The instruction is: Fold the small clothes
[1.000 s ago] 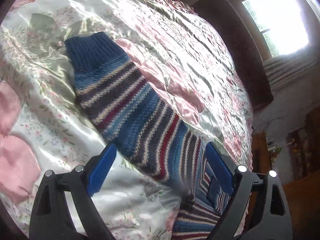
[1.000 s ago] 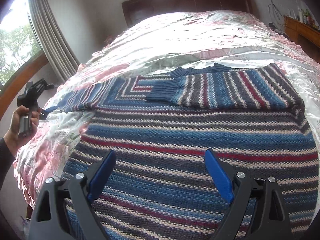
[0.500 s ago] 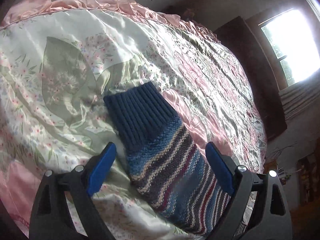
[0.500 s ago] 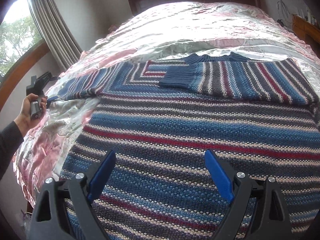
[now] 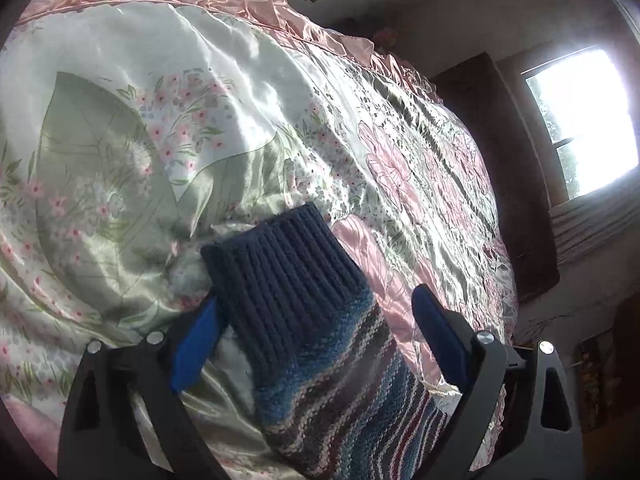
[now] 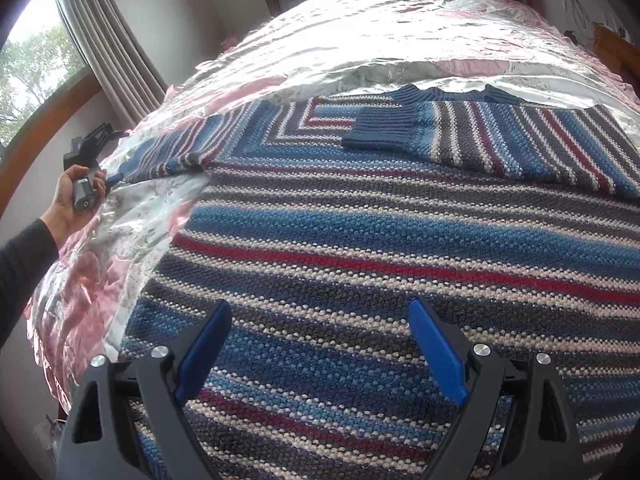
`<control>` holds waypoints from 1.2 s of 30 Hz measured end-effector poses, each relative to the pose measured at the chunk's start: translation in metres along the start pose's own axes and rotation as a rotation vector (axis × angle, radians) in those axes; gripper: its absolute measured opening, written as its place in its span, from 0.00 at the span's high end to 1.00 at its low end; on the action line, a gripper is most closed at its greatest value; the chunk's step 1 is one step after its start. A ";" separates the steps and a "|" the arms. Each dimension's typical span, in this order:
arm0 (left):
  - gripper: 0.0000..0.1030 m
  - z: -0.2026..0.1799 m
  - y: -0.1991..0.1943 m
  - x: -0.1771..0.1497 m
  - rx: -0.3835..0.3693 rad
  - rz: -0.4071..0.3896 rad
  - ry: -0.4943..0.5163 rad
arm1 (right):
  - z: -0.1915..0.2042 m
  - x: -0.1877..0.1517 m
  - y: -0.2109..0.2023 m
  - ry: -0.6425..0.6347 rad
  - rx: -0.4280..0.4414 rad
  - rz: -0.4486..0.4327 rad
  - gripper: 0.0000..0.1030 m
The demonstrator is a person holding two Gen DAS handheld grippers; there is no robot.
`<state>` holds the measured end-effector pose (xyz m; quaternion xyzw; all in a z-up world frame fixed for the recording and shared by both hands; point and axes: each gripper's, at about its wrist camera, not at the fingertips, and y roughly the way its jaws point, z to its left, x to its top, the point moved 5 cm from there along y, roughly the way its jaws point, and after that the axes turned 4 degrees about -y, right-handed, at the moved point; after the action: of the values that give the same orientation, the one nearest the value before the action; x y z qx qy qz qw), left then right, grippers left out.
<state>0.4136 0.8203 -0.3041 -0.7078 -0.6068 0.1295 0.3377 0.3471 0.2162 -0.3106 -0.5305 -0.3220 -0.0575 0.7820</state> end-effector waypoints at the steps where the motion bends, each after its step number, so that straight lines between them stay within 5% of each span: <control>1: 0.36 -0.002 0.003 -0.001 -0.019 0.018 -0.004 | 0.000 -0.001 0.000 0.003 0.000 0.001 0.12; 2: 0.51 -0.002 0.007 -0.002 -0.026 0.042 -0.015 | 0.000 -0.003 0.000 0.009 0.002 0.002 0.12; 7: 0.93 -0.003 -0.003 -0.004 0.043 0.001 0.026 | 0.001 -0.008 -0.003 0.018 0.014 0.006 0.12; 12: 0.94 -0.036 -0.030 -0.005 0.056 -0.046 0.091 | -0.001 -0.012 -0.015 0.025 0.024 -0.005 0.12; 19: 0.94 -0.155 -0.084 -0.043 0.012 -0.122 0.317 | -0.010 -0.017 -0.043 0.046 0.030 -0.033 0.12; 28: 0.94 -0.296 -0.114 -0.160 0.012 -0.198 0.645 | -0.021 -0.027 -0.088 0.061 0.033 -0.074 0.12; 36: 0.94 -0.337 -0.077 -0.275 0.028 -0.158 0.780 | -0.052 -0.044 -0.122 0.097 0.006 -0.099 0.12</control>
<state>0.4905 0.4549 -0.0682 -0.6501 -0.4840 -0.1671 0.5615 0.2826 0.1079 -0.2508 -0.5081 -0.3096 -0.1210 0.7946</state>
